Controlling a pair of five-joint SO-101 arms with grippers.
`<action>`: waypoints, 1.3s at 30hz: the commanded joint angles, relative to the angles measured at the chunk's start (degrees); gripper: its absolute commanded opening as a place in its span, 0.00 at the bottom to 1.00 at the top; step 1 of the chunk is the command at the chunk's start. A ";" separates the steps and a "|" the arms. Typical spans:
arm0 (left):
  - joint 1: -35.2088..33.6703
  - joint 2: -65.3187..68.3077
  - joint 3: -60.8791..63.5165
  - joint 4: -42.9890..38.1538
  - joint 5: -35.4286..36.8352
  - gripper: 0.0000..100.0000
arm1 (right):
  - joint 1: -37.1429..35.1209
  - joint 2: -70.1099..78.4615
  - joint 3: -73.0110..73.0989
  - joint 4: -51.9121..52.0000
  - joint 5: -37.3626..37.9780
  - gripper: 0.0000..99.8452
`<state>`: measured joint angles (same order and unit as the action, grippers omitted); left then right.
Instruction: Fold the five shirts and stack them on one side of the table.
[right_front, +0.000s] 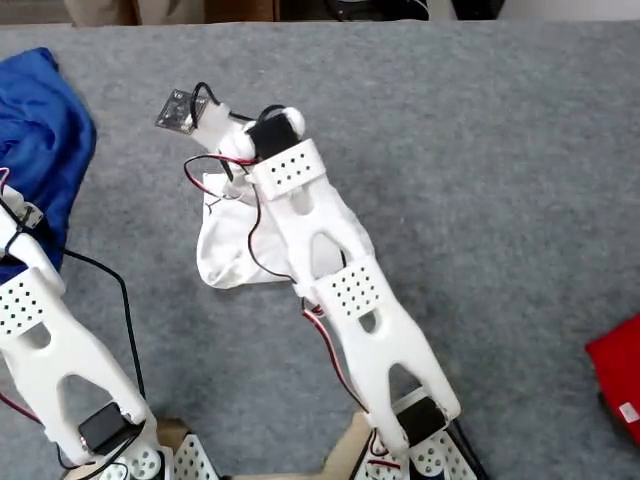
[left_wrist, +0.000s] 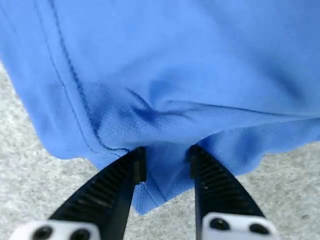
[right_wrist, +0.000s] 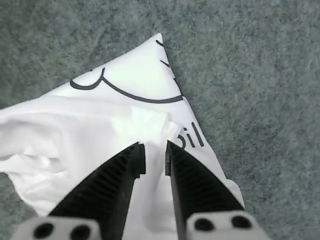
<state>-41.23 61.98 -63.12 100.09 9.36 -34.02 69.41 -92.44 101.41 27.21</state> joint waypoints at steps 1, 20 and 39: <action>2.90 0.13 0.26 0.26 -0.44 0.17 | 1.27 -1.45 -1.98 0.79 0.35 0.08; 2.81 0.13 0.35 0.26 -0.44 0.17 | -0.84 2.42 7.78 -2.99 0.44 0.21; 2.81 0.13 0.35 0.26 -0.44 0.17 | 2.15 -8.75 3.12 0.88 1.93 0.08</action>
<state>-41.14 61.98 -63.12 100.09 9.36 -33.14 67.21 -86.90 101.32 28.26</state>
